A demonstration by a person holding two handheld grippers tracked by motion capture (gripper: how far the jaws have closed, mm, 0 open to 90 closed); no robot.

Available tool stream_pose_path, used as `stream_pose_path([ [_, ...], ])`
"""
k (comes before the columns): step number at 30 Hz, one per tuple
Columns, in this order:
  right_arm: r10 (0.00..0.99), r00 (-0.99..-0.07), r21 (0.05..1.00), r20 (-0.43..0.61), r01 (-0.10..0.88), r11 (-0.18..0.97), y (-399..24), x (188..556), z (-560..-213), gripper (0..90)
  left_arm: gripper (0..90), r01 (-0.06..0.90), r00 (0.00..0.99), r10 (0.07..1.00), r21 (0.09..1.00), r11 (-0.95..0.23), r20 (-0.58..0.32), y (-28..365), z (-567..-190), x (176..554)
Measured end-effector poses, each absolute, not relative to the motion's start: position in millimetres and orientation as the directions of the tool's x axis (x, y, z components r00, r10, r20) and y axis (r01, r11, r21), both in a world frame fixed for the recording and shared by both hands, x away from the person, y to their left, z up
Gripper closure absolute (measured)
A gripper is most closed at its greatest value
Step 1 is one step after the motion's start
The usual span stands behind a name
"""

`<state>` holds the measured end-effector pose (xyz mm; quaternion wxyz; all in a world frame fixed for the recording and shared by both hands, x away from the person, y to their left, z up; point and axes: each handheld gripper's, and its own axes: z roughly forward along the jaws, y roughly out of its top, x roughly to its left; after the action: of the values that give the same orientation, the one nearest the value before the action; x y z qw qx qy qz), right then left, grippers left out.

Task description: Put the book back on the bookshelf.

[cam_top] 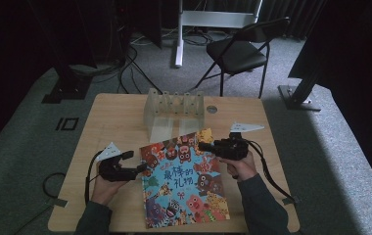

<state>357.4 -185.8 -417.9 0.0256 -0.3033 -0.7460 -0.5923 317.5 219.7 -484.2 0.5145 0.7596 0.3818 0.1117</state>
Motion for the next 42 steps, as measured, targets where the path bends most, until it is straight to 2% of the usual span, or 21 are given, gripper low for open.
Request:
stream_pose_path([
  [15, 0.378, -0.838, 0.890, 0.394, 0.450, 0.070, -190.8, 352.5, -414.7, 78.4, 15.1, 0.476, 0.690, 0.675, 0.866, -0.154, -0.260, 217.4, -488.9, 325.1],
  [26, 0.336, -0.869, 0.913, 0.364, 0.404, 0.055, -192.0, 347.5, -410.4, 79.1, 15.0, 0.467, 0.738, 0.606, 0.873, -0.141, -0.297, 214.1, -483.2, 329.8],
  [29, 0.318, -0.879, 0.920, 0.356, 0.390, 0.048, -192.2, 346.9, -409.8, 79.6, 15.3, 0.491, 0.754, 0.560, 0.861, -0.131, -0.345, 212.9, -476.0, 336.6],
  [32, 0.303, -0.885, 0.923, 0.352, 0.382, 0.043, -192.9, 346.6, -409.2, 79.9, 18.4, 0.491, 0.763, 0.539, 0.862, -0.125, -0.356, 212.8, -470.9, 338.2],
  [33, 0.299, -0.890, 0.927, 0.345, 0.372, 0.038, -195.7, 347.0, -407.5, 79.9, 24.4, 0.488, 0.764, 0.534, 0.866, -0.113, -0.361, 214.8, -466.8, 338.9],
  [34, 0.299, -0.890, 0.927, 0.345, 0.372, 0.038, -195.7, 347.0, -407.5, 79.9, 24.4, 0.485, 0.767, 0.526, 0.869, -0.098, -0.369, 216.8, -465.0, 339.4],
  [37, 0.307, -0.891, 0.930, 0.335, 0.364, 0.042, -200.1, 348.3, -405.0, 79.1, 35.2, 0.479, 0.775, 0.506, 0.874, -0.078, -0.379, 221.8, -460.3, 340.6],
  [42, 0.373, -0.883, 0.934, 0.284, 0.342, 0.098, -202.4, 349.4, -401.4, 70.8, 43.8, 0.462, 0.790, 0.490, 0.883, -0.081, -0.368, 225.0, -453.8, 339.7],
])
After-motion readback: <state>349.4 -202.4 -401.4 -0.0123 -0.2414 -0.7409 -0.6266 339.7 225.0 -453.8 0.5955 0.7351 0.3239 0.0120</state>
